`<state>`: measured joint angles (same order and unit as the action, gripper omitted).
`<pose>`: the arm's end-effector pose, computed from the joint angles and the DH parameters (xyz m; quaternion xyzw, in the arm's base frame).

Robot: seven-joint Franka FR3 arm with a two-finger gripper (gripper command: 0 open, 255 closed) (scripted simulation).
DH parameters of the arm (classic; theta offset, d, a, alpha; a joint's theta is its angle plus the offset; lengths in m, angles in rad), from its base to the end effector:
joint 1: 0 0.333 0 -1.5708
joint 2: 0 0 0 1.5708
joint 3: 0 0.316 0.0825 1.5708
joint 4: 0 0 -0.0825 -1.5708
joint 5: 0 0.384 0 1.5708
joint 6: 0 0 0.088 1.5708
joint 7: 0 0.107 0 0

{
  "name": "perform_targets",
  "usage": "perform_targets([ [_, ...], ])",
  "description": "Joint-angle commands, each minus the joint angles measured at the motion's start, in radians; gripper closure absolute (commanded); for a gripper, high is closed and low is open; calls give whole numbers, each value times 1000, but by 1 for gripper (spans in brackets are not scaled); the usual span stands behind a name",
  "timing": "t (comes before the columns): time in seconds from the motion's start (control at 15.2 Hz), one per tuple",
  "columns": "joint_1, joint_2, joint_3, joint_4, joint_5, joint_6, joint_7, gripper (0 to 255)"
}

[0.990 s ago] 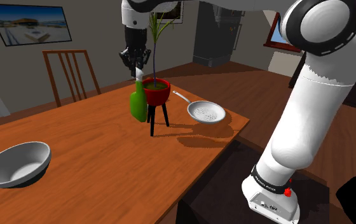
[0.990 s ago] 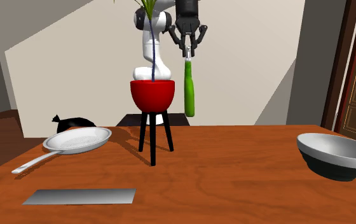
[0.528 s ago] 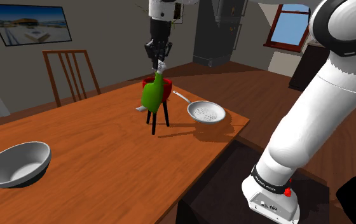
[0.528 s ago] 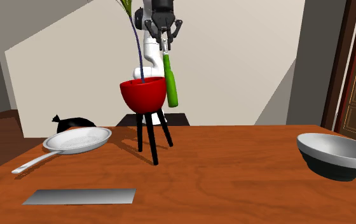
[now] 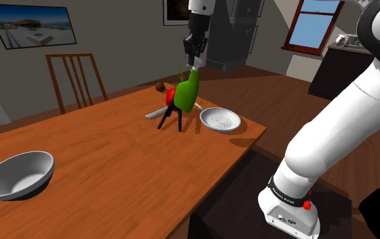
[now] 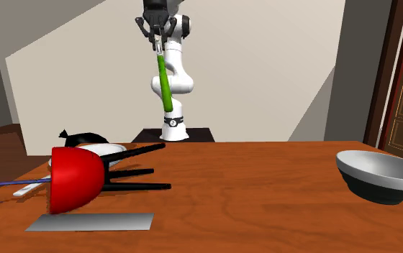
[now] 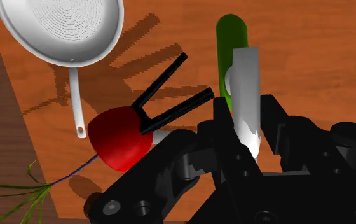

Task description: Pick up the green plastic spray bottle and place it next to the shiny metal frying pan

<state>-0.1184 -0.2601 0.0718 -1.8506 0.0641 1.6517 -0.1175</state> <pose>0.4786 -0.0115 0.6328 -0.9987 -0.0329 -0.0321 0.0202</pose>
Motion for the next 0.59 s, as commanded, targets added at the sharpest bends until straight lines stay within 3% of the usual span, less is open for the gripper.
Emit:
perform_targets([
  [0.0, -14, -29, -25, -14, -3, -18, -39, 255],
  [0.53, -77, -99, -150, -8, -33, -102, -218, 255],
])
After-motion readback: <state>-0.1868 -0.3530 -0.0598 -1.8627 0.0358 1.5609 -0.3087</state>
